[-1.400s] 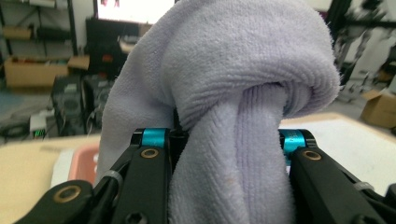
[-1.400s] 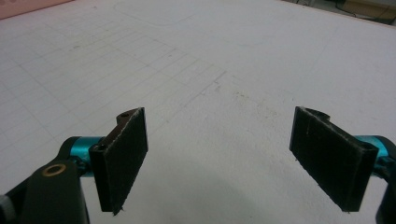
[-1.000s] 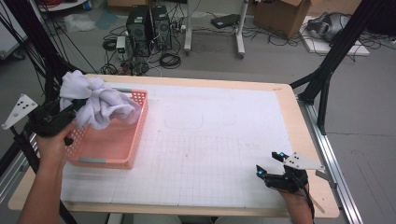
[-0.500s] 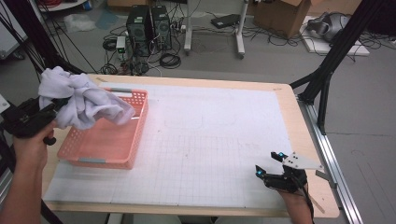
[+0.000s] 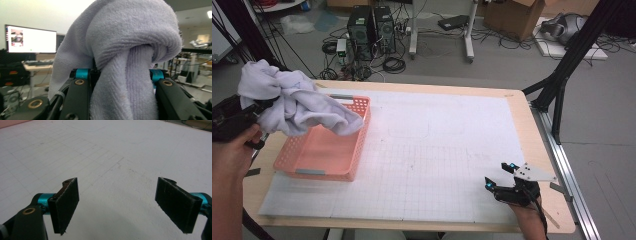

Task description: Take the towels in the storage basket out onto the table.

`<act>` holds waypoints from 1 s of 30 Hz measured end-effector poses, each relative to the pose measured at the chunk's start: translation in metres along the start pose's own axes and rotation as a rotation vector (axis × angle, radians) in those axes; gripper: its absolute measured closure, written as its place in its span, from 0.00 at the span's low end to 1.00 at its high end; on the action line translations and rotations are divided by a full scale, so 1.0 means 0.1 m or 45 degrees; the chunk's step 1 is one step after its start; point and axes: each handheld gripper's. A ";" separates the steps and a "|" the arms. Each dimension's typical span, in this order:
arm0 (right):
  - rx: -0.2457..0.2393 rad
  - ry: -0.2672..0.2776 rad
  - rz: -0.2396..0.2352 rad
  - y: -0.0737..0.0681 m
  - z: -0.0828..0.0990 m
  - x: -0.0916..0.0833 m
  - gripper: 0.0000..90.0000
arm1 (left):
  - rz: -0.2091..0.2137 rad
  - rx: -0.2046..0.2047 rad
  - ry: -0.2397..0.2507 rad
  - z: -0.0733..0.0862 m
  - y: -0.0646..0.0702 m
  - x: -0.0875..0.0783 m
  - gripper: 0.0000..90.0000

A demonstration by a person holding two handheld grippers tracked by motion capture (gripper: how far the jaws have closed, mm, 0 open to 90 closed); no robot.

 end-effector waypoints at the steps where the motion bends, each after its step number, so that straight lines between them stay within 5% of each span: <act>1: 0.001 0.000 -0.001 0.00 0.00 0.00 0.20 | 0.011 0.000 -0.002 -0.02 0.02 0.03 0.72; 17: -0.003 0.001 -0.009 0.00 0.00 -0.01 0.20 | 0.258 -0.021 -0.036 0.04 0.40 0.74 0.72; 30: 0.002 0.006 -0.014 0.02 0.00 -0.02 0.20 | 0.446 -0.049 -0.151 0.42 0.97 1.56 0.72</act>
Point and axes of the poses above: each handheld gripper's, and its own axes: x roughly forward along the jaws, z roughly out of its underside, y roughly to its right, and after that the axes turned 1 degree about x, right-handed
